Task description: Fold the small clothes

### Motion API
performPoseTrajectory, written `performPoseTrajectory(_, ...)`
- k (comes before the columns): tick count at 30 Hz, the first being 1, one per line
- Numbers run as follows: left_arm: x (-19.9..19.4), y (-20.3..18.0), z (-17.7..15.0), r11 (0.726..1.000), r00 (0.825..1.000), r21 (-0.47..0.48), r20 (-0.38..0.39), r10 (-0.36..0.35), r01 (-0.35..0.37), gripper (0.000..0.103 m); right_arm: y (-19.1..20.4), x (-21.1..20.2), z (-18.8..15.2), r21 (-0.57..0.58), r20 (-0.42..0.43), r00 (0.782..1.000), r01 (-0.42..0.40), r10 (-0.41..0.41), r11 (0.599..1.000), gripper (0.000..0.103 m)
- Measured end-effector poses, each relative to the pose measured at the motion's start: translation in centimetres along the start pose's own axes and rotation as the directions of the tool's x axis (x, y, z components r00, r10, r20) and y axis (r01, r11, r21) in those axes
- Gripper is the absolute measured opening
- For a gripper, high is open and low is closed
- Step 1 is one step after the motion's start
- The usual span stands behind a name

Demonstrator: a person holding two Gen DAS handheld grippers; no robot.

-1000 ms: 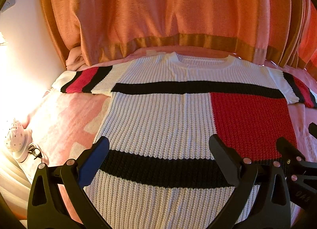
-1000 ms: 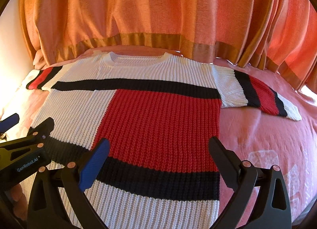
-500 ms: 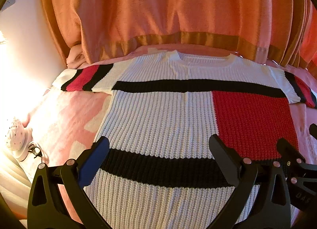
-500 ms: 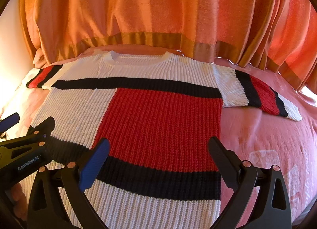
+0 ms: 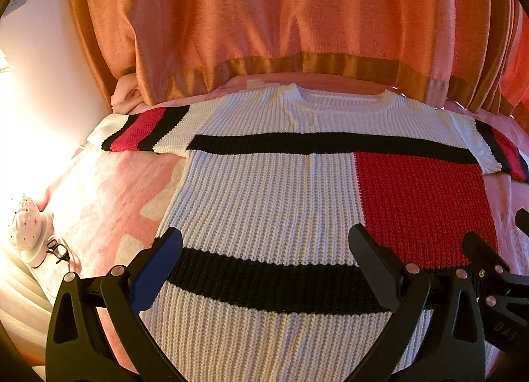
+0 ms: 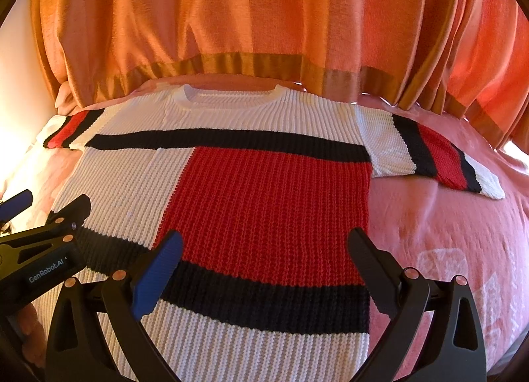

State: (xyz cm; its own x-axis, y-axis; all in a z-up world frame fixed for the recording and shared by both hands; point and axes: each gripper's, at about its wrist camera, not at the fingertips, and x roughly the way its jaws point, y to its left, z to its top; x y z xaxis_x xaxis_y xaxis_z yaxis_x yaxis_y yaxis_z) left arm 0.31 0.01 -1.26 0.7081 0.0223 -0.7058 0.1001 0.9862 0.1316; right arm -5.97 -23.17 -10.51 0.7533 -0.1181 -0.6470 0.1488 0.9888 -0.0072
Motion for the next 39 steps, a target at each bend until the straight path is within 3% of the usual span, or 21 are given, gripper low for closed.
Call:
performPoseTrajectory(29,0.1,-0.1,0.1,1.000,1.000,0.002,-0.007,-0.008,0.008,0.098,-0.8,-0.1,0.7,-0.002,0.004,1.000,0.007,-0.007,1.000,0.098)
performPoseTrajectory(33,-0.2,0.5,1.1,0.998,0.998,-0.029,-0.005,-0.062,0.062,0.098,-6.2,-1.2,3.8,0.069,0.041,0.999,0.028,-0.031,0.997,0.098)
performPoseTrajectory(37,-1.1,-0.3,3.5,0.996,0.995,0.018,0.049,-0.091,0.091,0.098,-17.4,-0.8,7.3,0.224,0.041,0.991,0.119,-0.131,0.967,0.098)
performPoseTrajectory(39,-1.4,-1.1,4.5,0.992,0.990,0.056,0.080,-0.114,0.109,0.098,-23.0,0.5,7.8,0.295,0.007,0.975,0.210,-0.222,0.932,0.098)
